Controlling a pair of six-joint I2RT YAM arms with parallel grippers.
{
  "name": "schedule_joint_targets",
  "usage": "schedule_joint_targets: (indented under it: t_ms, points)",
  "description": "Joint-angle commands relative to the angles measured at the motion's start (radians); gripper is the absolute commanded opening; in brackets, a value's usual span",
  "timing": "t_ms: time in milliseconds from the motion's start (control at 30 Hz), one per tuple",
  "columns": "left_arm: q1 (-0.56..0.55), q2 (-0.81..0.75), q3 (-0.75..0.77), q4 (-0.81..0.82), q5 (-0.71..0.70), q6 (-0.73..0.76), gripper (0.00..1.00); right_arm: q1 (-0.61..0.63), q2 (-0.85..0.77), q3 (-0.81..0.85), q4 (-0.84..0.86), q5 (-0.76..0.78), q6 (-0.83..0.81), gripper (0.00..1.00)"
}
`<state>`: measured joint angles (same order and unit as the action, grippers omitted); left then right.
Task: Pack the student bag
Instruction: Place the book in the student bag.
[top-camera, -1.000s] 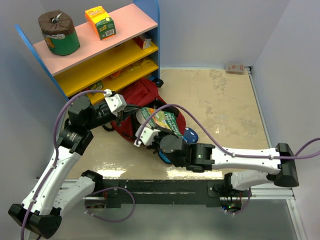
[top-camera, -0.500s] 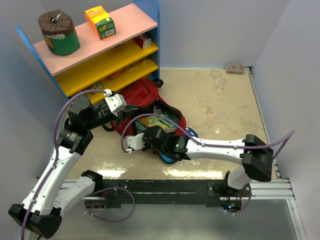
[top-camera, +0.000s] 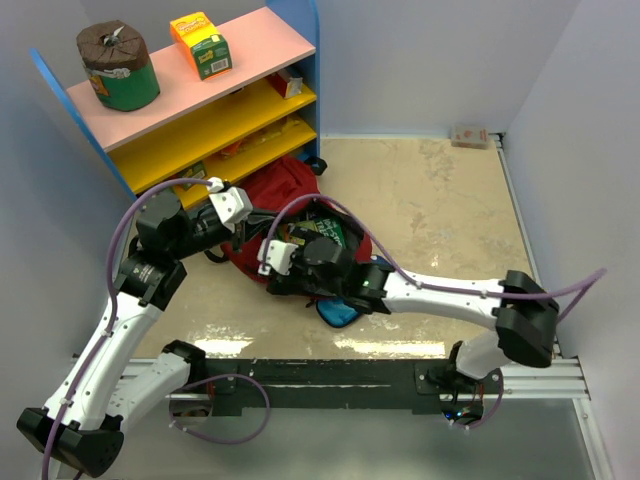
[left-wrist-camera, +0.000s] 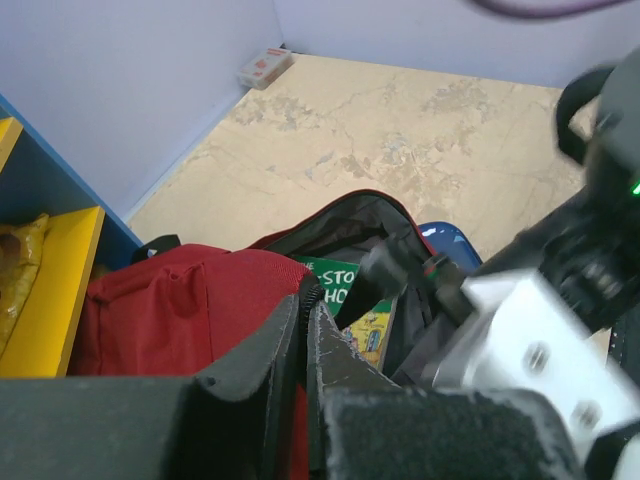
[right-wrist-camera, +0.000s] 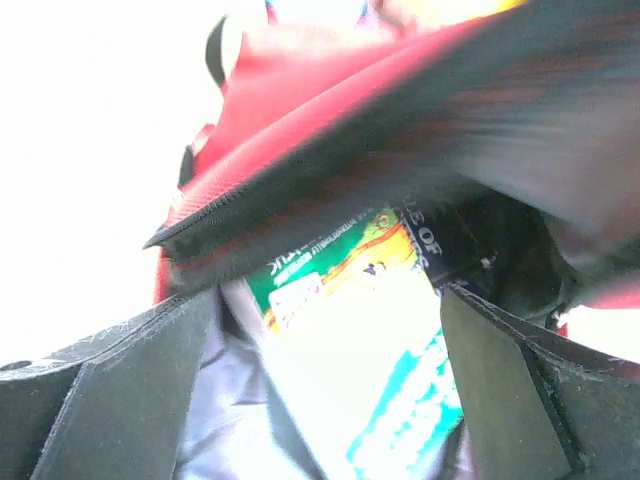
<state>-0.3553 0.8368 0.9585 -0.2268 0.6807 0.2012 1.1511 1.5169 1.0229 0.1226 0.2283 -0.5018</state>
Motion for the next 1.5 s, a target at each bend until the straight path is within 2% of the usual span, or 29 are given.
schedule_joint_targets:
  t_ms: [0,100,167,200,233,300,333,467,567,900,1167,1333,1467]
  points:
    - [-0.001,-0.022,0.051,0.084,0.066,-0.026,0.10,-0.005,-0.144,-0.046,0.069,-0.080,0.306,0.99]
    - [-0.001,-0.022,0.054,0.080,0.065,-0.028,0.11,-0.027,-0.219,-0.069,0.016,-0.038,0.434,0.99]
    - [-0.001,-0.021,0.059,0.076,0.066,-0.028,0.10,-0.063,-0.248,-0.089,-0.017,-0.033,0.541,0.90]
    - [-0.001,-0.019,0.060,0.076,0.066,-0.029,0.10,-0.068,-0.248,-0.089,-0.037,-0.020,0.563,0.82]
    - [-0.001,-0.019,0.065,0.076,0.068,-0.028,0.11,-0.073,-0.239,-0.081,-0.078,0.008,0.583,0.59]
    - [-0.001,-0.018,0.069,0.080,0.071,-0.036,0.11,-0.076,-0.204,-0.075,-0.119,0.090,0.637,0.27]
    - [-0.001,-0.016,0.074,0.080,0.072,-0.036,0.11,-0.077,-0.196,-0.075,-0.158,0.115,0.660,0.07]
    - [-0.001,-0.016,0.075,0.078,0.074,-0.037,0.11,-0.090,-0.158,-0.090,-0.199,0.163,0.733,0.00]
    - [-0.001,-0.016,0.074,0.078,0.075,-0.033,0.11,-0.091,-0.094,-0.058,-0.267,0.219,0.770,0.00]
    - [-0.001,-0.019,0.063,0.081,0.071,-0.022,0.11,-0.093,-0.008,-0.057,-0.298,0.293,0.853,0.00]
    - [-0.001,-0.012,0.078,0.080,0.074,-0.032,0.11,-0.125,0.242,0.071,-0.226,0.440,0.833,0.00]
    - [-0.001,-0.010,0.075,0.083,0.077,-0.037,0.11,-0.137,0.252,0.153,-0.042,0.415,0.760,0.00]
    - [-0.001,-0.015,0.072,0.072,0.071,-0.028,0.11,-0.142,0.201,0.178,0.006,0.396,0.727,0.00]
